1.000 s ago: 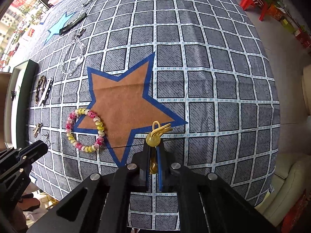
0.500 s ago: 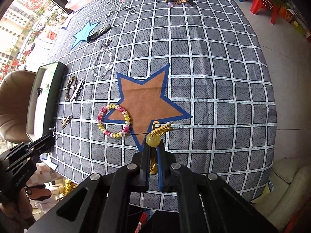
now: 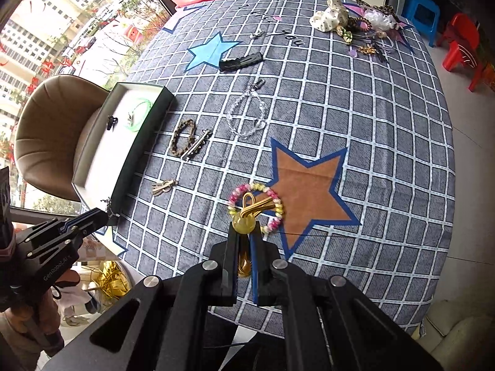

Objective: Organize jewelry
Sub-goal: 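Carry the yellow hair tie and silver chain over the white tray with both tools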

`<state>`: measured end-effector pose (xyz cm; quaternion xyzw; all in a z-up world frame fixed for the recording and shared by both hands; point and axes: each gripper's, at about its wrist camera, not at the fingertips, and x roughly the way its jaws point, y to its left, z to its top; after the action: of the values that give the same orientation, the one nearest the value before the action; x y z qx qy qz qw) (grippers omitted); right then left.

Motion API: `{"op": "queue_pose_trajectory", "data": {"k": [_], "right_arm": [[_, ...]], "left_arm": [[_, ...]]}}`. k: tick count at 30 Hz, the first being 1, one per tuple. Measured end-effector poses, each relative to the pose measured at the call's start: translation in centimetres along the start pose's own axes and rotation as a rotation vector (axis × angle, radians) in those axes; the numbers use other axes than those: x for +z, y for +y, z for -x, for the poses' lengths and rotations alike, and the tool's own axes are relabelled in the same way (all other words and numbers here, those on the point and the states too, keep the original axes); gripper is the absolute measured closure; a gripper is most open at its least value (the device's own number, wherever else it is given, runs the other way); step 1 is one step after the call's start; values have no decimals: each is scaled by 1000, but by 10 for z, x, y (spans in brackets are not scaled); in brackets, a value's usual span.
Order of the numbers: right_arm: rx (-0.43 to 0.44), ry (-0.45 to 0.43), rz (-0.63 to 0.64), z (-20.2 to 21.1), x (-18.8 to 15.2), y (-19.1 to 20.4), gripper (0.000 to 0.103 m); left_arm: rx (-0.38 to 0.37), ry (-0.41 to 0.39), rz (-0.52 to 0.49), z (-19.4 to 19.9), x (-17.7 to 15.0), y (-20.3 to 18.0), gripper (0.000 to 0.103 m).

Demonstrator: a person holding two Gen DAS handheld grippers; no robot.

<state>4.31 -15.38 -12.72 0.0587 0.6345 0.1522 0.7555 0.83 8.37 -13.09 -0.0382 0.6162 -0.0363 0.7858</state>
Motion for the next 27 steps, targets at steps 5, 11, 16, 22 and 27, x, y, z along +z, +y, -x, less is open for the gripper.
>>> {"op": "queue_pose_trajectory", "data": {"k": [5, 11, 16, 22, 27], "right_arm": [[23, 5, 16, -23, 25, 56, 97], [41, 26, 85, -59, 60, 127, 97], [52, 51, 119, -90, 90, 169, 97], [36, 73, 142, -129, 125, 200, 97], [25, 115, 124, -162, 146, 207, 97]], "left_arm": [[11, -12, -8, 2, 18, 52, 88], [29, -10, 40, -13, 40, 116, 88], [36, 6, 61, -35, 57, 152, 89], [43, 26, 90, -71, 81, 175, 88], [58, 47, 99, -99, 96, 187, 89]]}}
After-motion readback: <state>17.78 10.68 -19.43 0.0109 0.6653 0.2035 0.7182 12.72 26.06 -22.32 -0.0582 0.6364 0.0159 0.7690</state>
